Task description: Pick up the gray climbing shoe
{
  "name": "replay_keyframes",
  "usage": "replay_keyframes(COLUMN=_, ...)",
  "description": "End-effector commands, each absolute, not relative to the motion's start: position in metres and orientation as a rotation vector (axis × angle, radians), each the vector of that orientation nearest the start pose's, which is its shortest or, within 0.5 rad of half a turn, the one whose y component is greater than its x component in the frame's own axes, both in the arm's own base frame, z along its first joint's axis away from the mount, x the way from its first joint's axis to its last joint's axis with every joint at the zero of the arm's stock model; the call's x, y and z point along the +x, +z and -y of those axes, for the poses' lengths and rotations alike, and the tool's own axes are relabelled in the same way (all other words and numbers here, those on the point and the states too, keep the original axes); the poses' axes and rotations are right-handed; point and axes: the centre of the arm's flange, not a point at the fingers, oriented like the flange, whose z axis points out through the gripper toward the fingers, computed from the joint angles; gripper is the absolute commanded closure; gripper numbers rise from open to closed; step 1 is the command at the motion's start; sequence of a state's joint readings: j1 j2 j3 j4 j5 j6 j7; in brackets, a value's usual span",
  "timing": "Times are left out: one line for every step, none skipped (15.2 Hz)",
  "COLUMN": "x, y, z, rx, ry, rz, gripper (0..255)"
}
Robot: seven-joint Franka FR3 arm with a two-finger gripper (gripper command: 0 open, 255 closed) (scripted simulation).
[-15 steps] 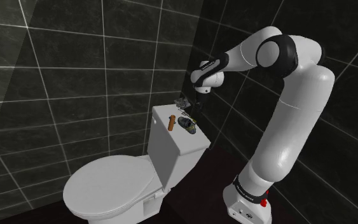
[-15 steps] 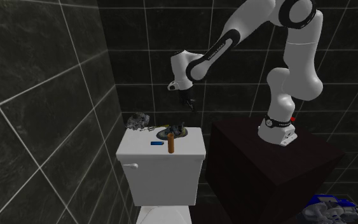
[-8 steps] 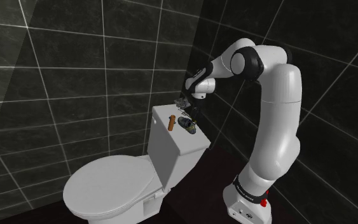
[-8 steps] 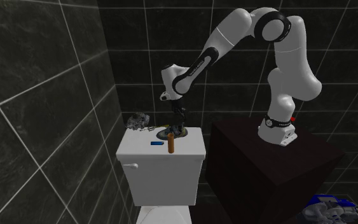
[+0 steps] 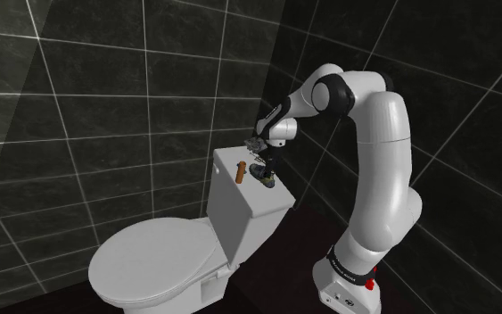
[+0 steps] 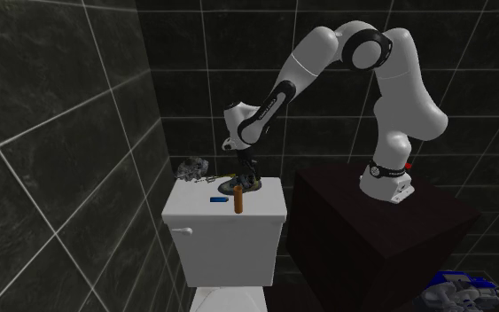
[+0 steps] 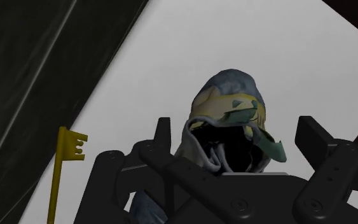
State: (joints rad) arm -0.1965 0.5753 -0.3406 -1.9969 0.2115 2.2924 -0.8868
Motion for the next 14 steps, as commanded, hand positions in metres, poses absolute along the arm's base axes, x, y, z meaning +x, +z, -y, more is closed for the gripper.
replay_keyframes(x=0.5, y=0.16, z=0.293, rx=-2.99, ry=0.315, rz=0.329, gripper=0)
replay_keyframes(x=0.499, y=0.161, z=0.293, rx=-2.99, ry=0.315, rz=0.329, gripper=255)
replay_keyframes(x=0.499, y=0.161, z=0.293, rx=-2.99, ry=0.315, rz=0.329, gripper=255)
replay_keyframes(x=0.499, y=0.161, z=0.293, rx=-2.99, ry=0.315, rz=0.329, gripper=255)
replay_keyframes(x=0.499, y=0.161, z=0.293, rx=-2.99, ry=0.315, rz=0.329, gripper=255)
replay_keyframes(x=0.499, y=0.161, z=0.293, rx=-2.99, ry=0.315, rz=0.329, gripper=255)
replay_keyframes(x=0.499, y=0.161, z=0.293, rx=-2.99, ry=0.315, rz=0.329, gripper=255)
replay_keyframes(x=0.499, y=0.161, z=0.293, rx=-2.99, ry=0.315, rz=0.329, gripper=255)
replay_keyframes(x=0.499, y=0.161, z=0.293, rx=-2.99, ry=0.315, rz=0.329, gripper=255)
replay_keyframes(x=0.499, y=0.161, z=0.293, rx=-2.99, ry=0.315, rz=0.329, gripper=255)
replay_keyframes(x=0.5, y=0.16, z=0.293, rx=-2.99, ry=0.315, rz=0.329, gripper=255)
replay_keyframes(x=0.5, y=0.166, z=0.293, rx=-2.99, ry=0.315, rz=0.329, gripper=255)
replay_keyframes(x=0.5, y=0.171, z=0.293, rx=-2.99, ry=0.315, rz=0.329, gripper=255)
replay_keyframes(x=0.5, y=0.176, z=0.293, rx=-2.99, ry=0.315, rz=0.329, gripper=255)
